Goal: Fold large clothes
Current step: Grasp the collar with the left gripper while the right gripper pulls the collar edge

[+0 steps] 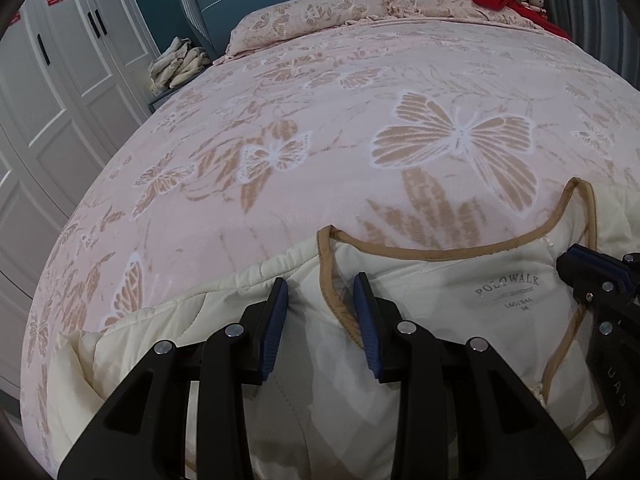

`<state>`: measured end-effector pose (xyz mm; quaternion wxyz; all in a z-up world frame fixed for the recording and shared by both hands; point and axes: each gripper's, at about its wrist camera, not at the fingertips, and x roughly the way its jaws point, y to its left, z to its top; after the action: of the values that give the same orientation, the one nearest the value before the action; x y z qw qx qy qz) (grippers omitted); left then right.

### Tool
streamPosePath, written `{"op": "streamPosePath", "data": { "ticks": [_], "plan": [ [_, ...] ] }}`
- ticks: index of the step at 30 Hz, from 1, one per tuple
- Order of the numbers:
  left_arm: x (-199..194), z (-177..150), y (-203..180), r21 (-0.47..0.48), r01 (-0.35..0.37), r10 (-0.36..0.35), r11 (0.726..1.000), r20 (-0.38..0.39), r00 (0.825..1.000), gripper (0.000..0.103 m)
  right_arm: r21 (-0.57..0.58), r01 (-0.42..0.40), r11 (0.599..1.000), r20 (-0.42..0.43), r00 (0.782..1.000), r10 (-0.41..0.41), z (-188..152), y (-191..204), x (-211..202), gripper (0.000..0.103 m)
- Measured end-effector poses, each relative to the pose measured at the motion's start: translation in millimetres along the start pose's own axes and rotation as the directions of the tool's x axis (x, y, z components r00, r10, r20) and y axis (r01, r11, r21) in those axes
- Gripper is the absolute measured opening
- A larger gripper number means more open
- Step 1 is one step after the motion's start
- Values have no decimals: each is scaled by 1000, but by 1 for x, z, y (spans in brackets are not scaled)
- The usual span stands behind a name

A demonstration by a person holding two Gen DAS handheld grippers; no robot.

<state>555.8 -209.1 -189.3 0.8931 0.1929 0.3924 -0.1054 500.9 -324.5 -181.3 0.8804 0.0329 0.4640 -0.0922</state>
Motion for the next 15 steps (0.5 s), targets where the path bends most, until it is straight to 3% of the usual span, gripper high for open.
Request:
{"op": "streamPosePath", "data": {
  "ticks": [5, 7, 8, 9, 10, 11, 13, 14, 15],
  "plan": [
    [-1, 0, -1, 3, -11, 11, 1000, 5, 1000, 33, 54, -61, 997, 12, 998, 60, 4, -13, -7, 0],
    [-6, 6, 10, -27, 41, -41, 999, -13, 999, 34, 98, 3, 995, 33, 999, -6, 7, -31, -30, 0],
    [-11, 8, 20, -61, 80, -82, 995, -21, 996, 35, 133, -3, 991, 69, 998, -6, 6, -47, -53, 0],
    [-22, 10, 34, -111, 107, -110, 988, -24, 994, 41, 155, 13, 988, 81, 996, -26, 4, -57, -70, 9],
    [-39, 11, 50, -151, 112, -115, 982, -11, 993, 44, 159, 118, 980, 102, 986, -135, -2, -71, -101, 20],
    [-55, 9, 60, -170, 124, -125, 978, 8, 992, 45, 144, 154, 978, 123, 977, -172, -7, -76, -118, 22],
    [-96, -4, 84, -189, 159, -155, 969, 35, 987, 54, 121, 145, 982, 148, 976, -162, -31, -96, -169, 45],
    [-110, -11, 91, -193, 167, -162, 967, 41, 986, 57, 137, 112, 984, 132, 983, -131, -46, -105, -188, 52],
    [-125, -23, 98, -196, 171, -166, 966, 43, 985, 60, 147, 82, 986, 115, 988, -99, -61, -109, -202, 52]
  ]
}}
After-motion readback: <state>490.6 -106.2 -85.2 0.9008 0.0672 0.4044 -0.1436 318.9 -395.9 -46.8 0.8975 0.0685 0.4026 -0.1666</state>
